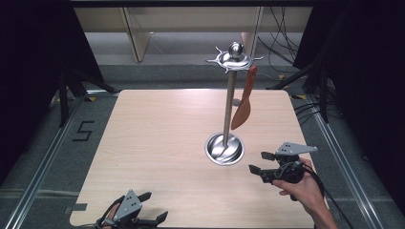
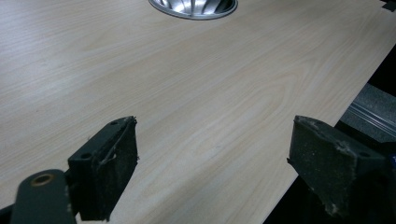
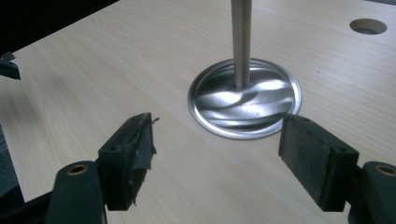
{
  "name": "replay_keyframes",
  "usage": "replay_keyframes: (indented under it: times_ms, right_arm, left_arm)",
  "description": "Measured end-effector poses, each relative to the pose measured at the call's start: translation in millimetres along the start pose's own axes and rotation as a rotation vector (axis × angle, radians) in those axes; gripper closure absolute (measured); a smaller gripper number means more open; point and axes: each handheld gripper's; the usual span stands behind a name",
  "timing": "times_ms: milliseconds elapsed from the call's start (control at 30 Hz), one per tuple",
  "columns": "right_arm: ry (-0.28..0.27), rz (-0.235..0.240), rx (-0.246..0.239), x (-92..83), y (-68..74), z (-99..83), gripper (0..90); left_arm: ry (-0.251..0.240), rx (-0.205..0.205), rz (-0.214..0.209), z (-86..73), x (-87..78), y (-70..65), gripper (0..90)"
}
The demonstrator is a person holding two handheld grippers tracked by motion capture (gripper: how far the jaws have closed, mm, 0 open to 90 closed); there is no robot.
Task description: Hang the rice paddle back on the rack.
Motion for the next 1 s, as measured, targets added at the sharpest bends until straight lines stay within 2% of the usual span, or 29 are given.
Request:
replay_keyframes:
  times_ms: [33, 67, 100, 167, 200, 233, 267, 300, 333, 367, 400, 433, 467, 500, 533, 567, 600, 633, 667, 700, 733, 767, 800, 833, 867, 900, 933, 967, 1000]
  right_arm:
    - [0.002, 0.017, 0.038, 0.7, 2.3, -1.1, 27.2]
    - [0.014, 0.023, 0.039, -0.3, 2.2, -1.3, 27.2]
    - [0.011, 0.016, 0.009, -0.4, 0.1, -1.7, 27.1]
    - [0.008, 0.027, 0.05, 0.4, 2.7, -3.7, 27.0]
    - [0.006, 0.011, 0.008, 0.3, 0.1, -4.3, 27.0]
    - [0.015, 0.023, 0.041, -0.1, 2.2, -5.1, 27.0]
    - [0.015, 0.022, 0.043, -0.2, 2.4, -5.8, 26.9]
    - [0.006, 0.013, 0.012, 0.2, 0.5, -6.3, 26.9]
    - [-0.004, 0.033, 0.048, 1.0, 2.9, -7.3, 26.9]
    - [0.012, 0.032, 0.054, -0.2, 3.2, -7.8, 26.9]
    - [0.008, 0.018, 0.02, -0.8, 1.0, -8.1, 26.9]
    - [-0.006, 0.025, 0.047, 0.4, 3.1, -9.4, 26.9]
    - [-0.008, 0.028, 0.049, 0.6, 3.3, -10.0, 26.9]
    - [0.003, 0.022, 0.021, -0.5, 1.6, -10.3, 26.9]
    - [0.014, 0.032, 0.058, -0.5, 4.5, -11.6, 26.9]
    - [0.002, 0.026, 0.02, 0.6, 1.9, -13.0, 26.9]
    - [0.013, 0.029, 0.051, 0.5, 4.0, -14.3, 26.9]
    - [0.011, 0.02, 0.032, 0.8, 2.6, -15.1, 26.9]
    - [0.01, 0.039, 0.066, 2.2, 4.6, -16.8, 26.9]
    - [0.006, 0.025, 0.032, 1.6, 2.4, -17.4, 26.9]
    - [-0.006, 0.034, 0.059, 2.3, 4.5, -18.7, 26.9]
    - [0.004, 0.021, 0.028, 0.6, 2.8, -19.2, 26.9]
    - [0.008, 0.036, 0.067, 0.6, 5.6, -20.1, 26.9]
    - [0.004, 0.03, 0.061, 0.9, 5.3, -20.7, 26.9]
    - [-0.009, 0.037, 0.034, 0.2, 3.7, -21.3, 26.9]
    - [-0.012, 0.043, 0.065, 0.2, 6.1, -22.3, 26.9]
    - [-0.022, 0.056, 0.054, 0.3, 5.0, -22.7, 26.9]
    - [-0.01, 0.041, 0.075, -1.5, 7.5, -23.6, 26.9]
    - [-0.021, 0.04, 0.061, -0.7, 6.9, -24.8, 26.9]
  left_arm:
    - [0.001, -0.001, -0.002, 0.0, -0.1, -0.3, 14.9]
    - [0.0, 0.0, -0.002, -0.1, -0.2, -0.3, 14.9]
    - [0.0, -0.002, 0.0, -0.2, -0.1, -0.2, 14.9]
    - [0.006, 0.006, 0.002, 0.1, -0.4, 0.5, 14.9]
    - [0.009, 0.007, 0.007, 0.1, -0.7, 0.0, 14.9]
    - [0.006, 0.006, 0.0, -0.3, -0.1, 0.3, 14.9]
    - [0.009, 0.006, -0.002, -0.3, 0.1, 0.3, 14.9]
    - [0.01, 0.009, 0.001, -0.1, 0.0, 0.3, 14.9]
    - [0.007, 0.005, 0.0, -0.2, 0.1, 0.2, 14.9]
    - [0.003, -0.002, 0.0, -0.2, 0.1, -0.7, 14.9]
    - [0.008, 0.004, -0.001, -0.3, -0.3, -0.1, 14.9]
    - [0.009, 0.008, 0.001, -0.3, -0.5, 0.2, 14.9]
    - [0.007, 0.006, 0.001, -0.2, -0.4, 0.3, 14.9]
    - [0.008, 0.007, 0.001, -0.2, -0.4, 0.3, 14.9]
    - [0.01, 0.006, -0.001, -0.4, -0.5, 0.1, 14.9]
    - [0.013, 0.005, -0.001, -0.6, -0.5, 0.1, 14.9]
    - [0.011, 0.003, -0.001, -0.5, -0.3, 0.0, 14.9]
    - [0.009, 0.009, 0.001, -0.2, -0.4, 0.4, 14.9]
    - [0.008, 0.001, -0.003, -0.6, 0.1, -0.1, 14.9]
    - [0.013, 0.015, -0.001, -0.3, -0.4, 0.4, 14.9]
    - [0.016, 0.02, 0.004, -0.4, -0.4, 0.6, 14.9]
    - [0.015, 0.01, 0.001, -0.6, -0.2, 0.0, 14.9]
    - [0.014, 0.015, 0.0, -0.4, -0.1, 0.4, 14.9]
    - [0.012, 0.025, -0.001, -0.1, 0.1, 1.0, 14.9]
    - [0.012, 0.034, -0.002, 0.2, 0.0, 1.3, 14.9]
    - [0.012, 0.032, -0.002, 0.0, 0.0, 1.0, 14.9]
    - [0.017, 0.02, 0.006, -0.5, -0.1, 0.4, 14.9]
    - [0.017, 0.02, 0.004, -0.5, -0.3, 0.3, 14.9]
    - [0.016, 0.017, 0.001, -0.3, -0.4, 0.2, 14.9]
Point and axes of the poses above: each handheld gripper's, and its own axes: x roughly forward along the jaws, z roughly out of its top, y roughly to its left, and after that the axes turned 9 degrees about z, right-handed
